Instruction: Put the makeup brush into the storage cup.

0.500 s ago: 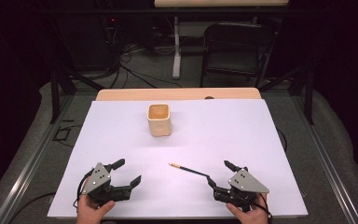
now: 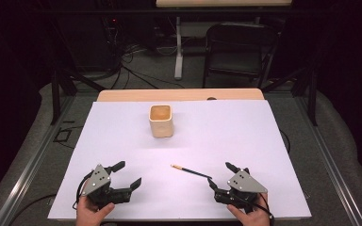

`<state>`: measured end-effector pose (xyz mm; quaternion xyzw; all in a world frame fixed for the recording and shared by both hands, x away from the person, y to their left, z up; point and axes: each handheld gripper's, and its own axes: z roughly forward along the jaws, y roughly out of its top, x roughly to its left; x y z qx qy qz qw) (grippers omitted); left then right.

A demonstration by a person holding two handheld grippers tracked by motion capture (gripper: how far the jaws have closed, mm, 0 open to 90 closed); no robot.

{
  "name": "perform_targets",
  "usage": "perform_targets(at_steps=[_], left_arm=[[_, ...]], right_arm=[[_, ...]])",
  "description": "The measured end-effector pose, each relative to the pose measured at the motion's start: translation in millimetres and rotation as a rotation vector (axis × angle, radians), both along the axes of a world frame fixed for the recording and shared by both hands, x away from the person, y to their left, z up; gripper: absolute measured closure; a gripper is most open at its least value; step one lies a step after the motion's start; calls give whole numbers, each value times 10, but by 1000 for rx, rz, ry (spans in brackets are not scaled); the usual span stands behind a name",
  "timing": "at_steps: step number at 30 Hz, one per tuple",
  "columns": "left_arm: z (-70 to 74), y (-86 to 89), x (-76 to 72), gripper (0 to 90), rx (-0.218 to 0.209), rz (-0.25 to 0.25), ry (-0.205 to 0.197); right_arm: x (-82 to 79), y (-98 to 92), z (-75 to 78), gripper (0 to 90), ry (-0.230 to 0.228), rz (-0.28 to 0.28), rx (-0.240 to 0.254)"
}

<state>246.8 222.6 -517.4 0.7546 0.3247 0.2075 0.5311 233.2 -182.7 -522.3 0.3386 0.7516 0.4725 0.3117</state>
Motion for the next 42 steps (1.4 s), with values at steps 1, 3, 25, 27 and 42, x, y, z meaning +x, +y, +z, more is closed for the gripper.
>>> perform_targets(at_steps=[1, 3, 25, 27, 42], left_arm=[[0, 3, 2, 163, 1, 4, 0], [0, 6, 6, 163, 3, 7, 0], [31, 54, 44, 177, 55, 2, 73], [31, 56, 45, 177, 57, 2, 75], [29, 80, 56, 177, 54, 13, 76]], right_arm=[[-1, 1, 0, 220, 1, 1, -2], [0, 1, -1, 221, 2, 3, -4], [68, 22, 14, 220, 41, 35, -11], [70, 31, 16, 219, 38, 36, -16], [185, 68, 41, 197, 81, 57, -52]])
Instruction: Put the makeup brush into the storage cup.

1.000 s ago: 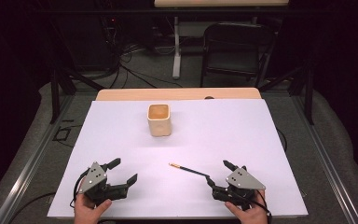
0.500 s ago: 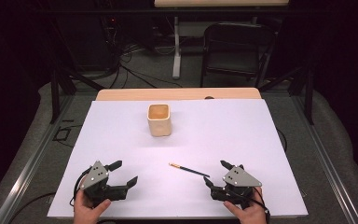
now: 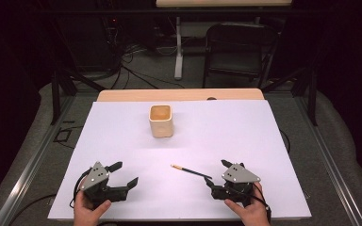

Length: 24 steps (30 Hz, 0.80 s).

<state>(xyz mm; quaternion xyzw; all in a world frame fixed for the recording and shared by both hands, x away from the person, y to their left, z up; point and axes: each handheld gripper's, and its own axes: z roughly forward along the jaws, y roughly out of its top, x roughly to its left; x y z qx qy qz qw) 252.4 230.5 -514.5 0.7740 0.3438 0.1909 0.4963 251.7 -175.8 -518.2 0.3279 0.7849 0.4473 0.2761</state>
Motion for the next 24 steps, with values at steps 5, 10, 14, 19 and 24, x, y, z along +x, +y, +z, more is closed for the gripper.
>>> perform_targets(at_steps=[5, 10, 14, 19, 24], left_arm=[[-3, -2, -1, 177, 0, -1, 4], [-14, -16, 5, 177, 15, -9, 10], [-16, -15, 10, 177, 17, -9, 12], [-16, -15, 7, 177, 18, -6, 10], [-17, -10, 10, 177, 19, -6, 12]], right_arm=[[72, 9, 8, 197, 51, -3, -4], [125, 2, 16, 191, 69, -2, -12], [173, 0, 40, 188, 83, -2, -13], [231, 12, 76, 184, 90, 3, -25], [278, 19, 89, 183, 97, 3, -34]])
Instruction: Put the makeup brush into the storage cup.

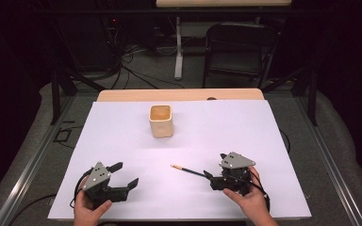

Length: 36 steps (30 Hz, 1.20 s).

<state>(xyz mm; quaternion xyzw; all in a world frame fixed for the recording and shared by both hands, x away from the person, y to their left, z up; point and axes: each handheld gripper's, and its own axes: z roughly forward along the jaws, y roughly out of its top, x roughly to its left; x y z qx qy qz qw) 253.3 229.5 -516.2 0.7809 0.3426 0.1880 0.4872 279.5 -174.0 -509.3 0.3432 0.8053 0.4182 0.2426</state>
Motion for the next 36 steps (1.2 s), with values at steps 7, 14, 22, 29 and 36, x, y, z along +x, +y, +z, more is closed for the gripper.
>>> perform_targets(at_steps=[7, 14, 22, 29, 36], left_arm=[[-1, 5, 6, 177, 2, 0, 2], [-2, 5, 4, 177, 0, 0, 3], [-3, 7, 4, 178, 0, -2, 5], [-7, 2, 5, 179, 1, -7, 9], [-8, 1, 9, 183, 1, -3, 12]], right_arm=[[86, 21, 7, 183, 29, 15, -23], [124, 55, 18, 178, 49, 39, -56], [167, 104, 23, 171, 86, 68, -78], [232, 104, -6, 142, 158, 75, -71], [260, 103, -22, 108, 178, 75, -78]])
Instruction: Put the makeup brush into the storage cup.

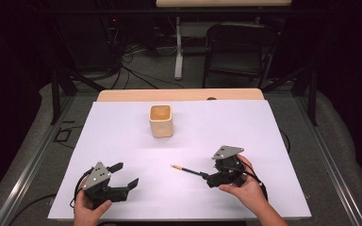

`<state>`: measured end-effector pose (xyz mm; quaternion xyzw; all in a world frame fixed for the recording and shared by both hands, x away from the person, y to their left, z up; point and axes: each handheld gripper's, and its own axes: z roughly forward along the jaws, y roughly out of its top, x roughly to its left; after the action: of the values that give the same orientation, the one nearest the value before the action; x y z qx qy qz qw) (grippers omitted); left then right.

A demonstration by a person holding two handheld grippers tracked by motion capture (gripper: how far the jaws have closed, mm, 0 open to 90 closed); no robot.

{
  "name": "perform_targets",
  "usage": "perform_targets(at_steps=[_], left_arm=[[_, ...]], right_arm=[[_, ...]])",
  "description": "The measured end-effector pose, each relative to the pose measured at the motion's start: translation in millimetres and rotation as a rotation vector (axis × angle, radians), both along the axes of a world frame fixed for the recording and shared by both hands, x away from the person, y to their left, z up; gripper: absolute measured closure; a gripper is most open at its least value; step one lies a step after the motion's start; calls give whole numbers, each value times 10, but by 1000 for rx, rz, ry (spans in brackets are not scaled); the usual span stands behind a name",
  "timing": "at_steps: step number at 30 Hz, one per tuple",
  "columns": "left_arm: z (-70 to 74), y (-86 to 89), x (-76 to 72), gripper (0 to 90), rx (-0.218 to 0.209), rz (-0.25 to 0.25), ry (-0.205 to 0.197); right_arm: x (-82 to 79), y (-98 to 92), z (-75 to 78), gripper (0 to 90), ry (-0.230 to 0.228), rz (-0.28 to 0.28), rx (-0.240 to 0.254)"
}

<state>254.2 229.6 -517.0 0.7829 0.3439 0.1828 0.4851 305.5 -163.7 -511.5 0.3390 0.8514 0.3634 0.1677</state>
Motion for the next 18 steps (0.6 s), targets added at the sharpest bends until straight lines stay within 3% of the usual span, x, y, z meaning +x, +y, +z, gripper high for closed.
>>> perform_targets(at_steps=[18], left_arm=[[-2, 4, 2, 184, 8, -1, 1]], right_arm=[[69, 108, -5, 68, 59, 38, -73]])
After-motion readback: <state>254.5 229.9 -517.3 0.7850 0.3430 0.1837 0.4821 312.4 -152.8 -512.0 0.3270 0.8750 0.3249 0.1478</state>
